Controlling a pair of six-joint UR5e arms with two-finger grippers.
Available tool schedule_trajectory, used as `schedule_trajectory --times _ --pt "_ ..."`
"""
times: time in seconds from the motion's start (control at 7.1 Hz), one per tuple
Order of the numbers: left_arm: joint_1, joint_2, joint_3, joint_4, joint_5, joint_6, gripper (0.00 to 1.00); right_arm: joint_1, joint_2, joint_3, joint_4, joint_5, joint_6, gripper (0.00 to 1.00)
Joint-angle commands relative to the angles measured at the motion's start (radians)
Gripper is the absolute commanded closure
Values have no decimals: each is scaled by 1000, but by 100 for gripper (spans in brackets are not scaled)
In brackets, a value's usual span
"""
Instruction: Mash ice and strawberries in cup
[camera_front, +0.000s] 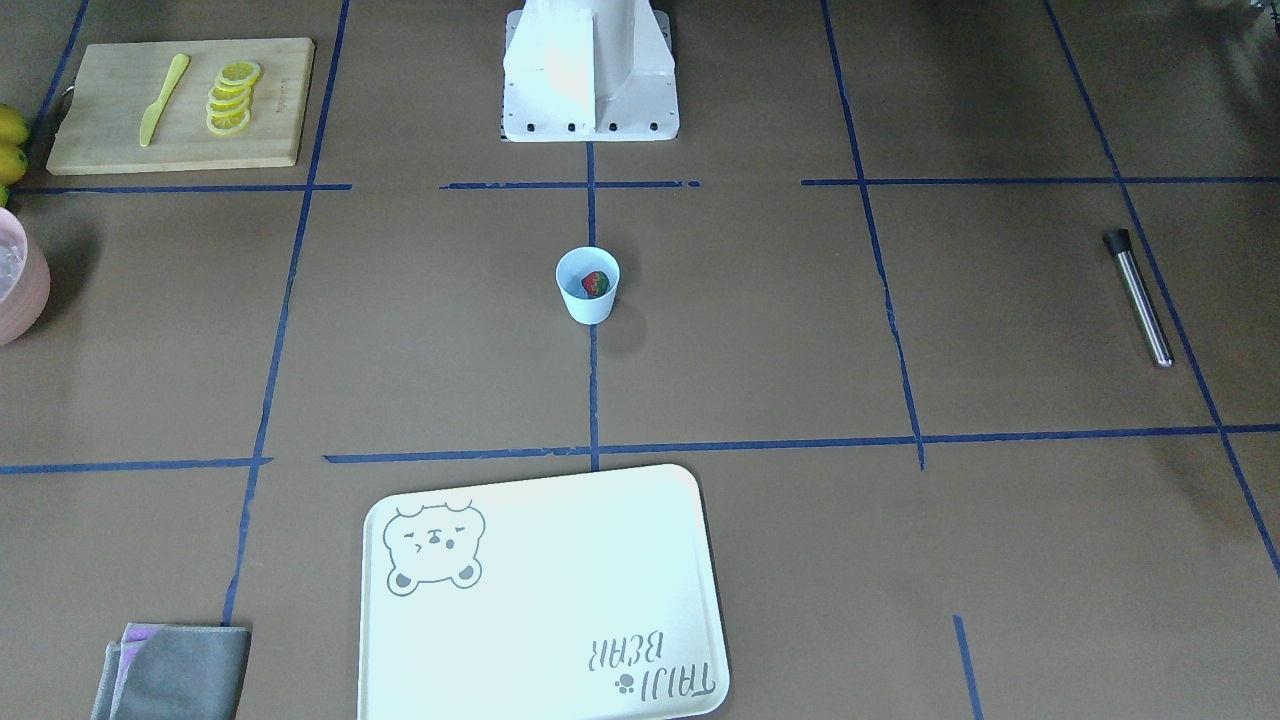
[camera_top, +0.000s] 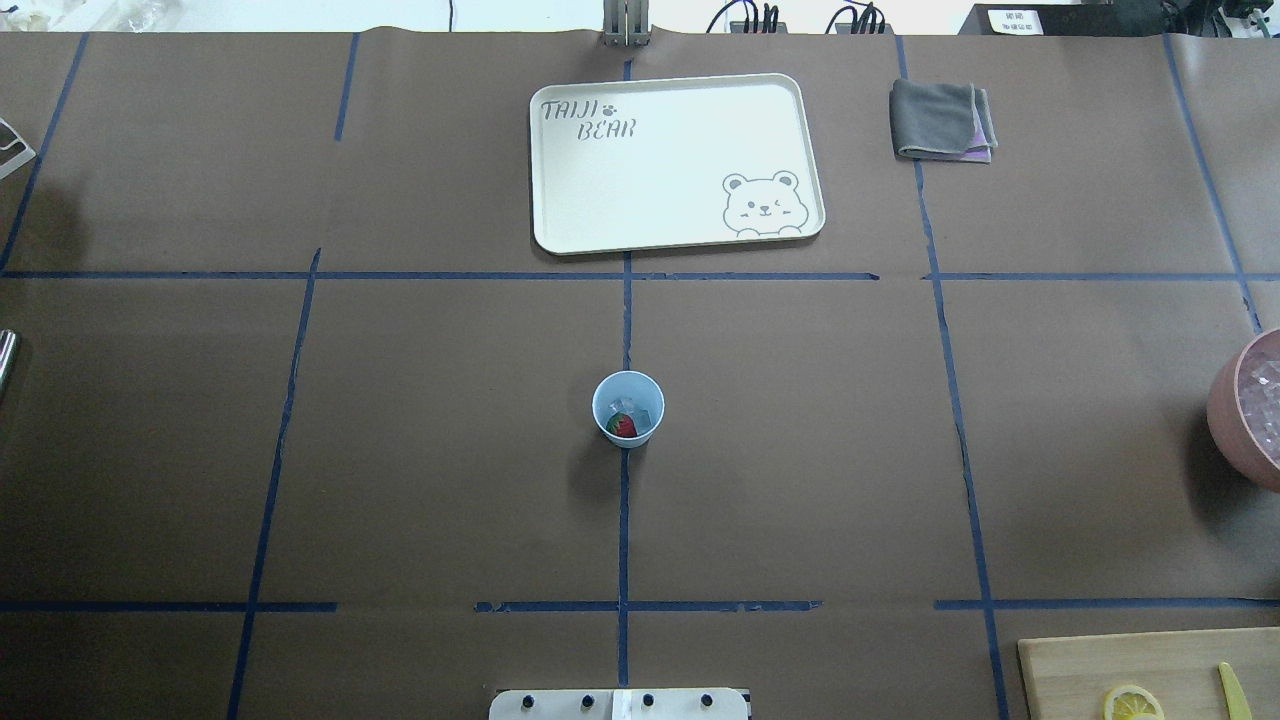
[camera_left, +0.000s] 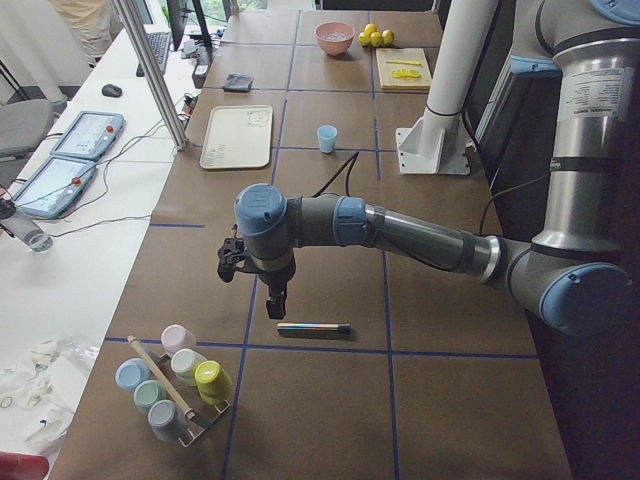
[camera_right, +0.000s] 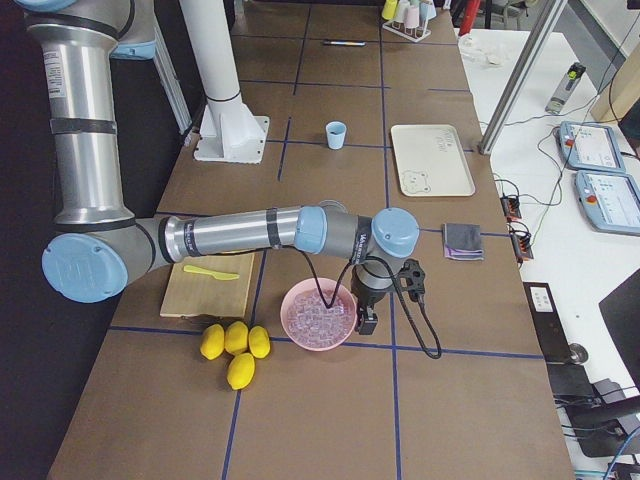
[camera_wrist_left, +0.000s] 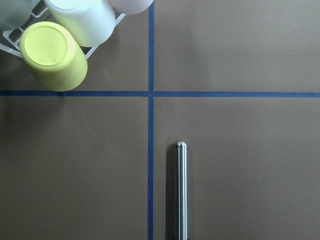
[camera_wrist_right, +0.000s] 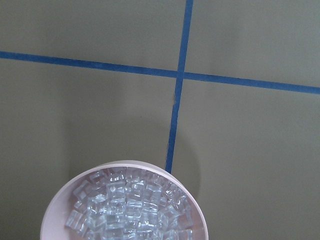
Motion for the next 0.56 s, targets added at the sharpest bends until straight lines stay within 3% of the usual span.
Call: schedule_trajectory --times 0.0,0.42 --pt "4 20 -19 2 -2 -1 0 0 -1 5 0 2 0 0" --pt "8 34 -47 3 -2 -1 0 0 -19 -9 56 1 0 0"
